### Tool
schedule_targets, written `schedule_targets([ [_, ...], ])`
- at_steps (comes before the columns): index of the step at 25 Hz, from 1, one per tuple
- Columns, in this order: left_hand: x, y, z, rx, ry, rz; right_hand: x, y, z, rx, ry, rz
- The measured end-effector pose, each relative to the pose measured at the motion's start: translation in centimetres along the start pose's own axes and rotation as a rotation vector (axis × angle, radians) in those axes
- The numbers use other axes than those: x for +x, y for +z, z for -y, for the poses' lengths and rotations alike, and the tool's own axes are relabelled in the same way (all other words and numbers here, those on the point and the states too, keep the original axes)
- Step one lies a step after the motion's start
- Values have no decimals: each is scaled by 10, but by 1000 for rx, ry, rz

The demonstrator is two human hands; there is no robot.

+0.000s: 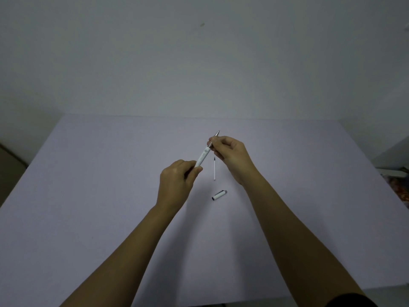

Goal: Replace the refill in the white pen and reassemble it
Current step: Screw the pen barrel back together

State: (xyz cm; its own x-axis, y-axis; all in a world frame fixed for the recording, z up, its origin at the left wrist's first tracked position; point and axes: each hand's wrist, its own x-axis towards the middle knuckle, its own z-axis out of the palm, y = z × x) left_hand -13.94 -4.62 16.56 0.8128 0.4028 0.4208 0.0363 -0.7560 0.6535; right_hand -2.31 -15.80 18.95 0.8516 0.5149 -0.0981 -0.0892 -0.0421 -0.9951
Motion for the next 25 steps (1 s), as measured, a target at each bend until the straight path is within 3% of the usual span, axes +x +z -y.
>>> schedule_targets([
  [4,1,-1,0,-11,36,-4,3,-3,0,169,-1,-3],
  [11,4,2,-1,-1,34,14,3,-5,3,53,3,-63],
  [16,11,1,3,33,9,19,-1,-7,-3,66,-24,30],
  [25,12,2,4,36,113,82,-1,-14,-6,68,-54,-31],
])
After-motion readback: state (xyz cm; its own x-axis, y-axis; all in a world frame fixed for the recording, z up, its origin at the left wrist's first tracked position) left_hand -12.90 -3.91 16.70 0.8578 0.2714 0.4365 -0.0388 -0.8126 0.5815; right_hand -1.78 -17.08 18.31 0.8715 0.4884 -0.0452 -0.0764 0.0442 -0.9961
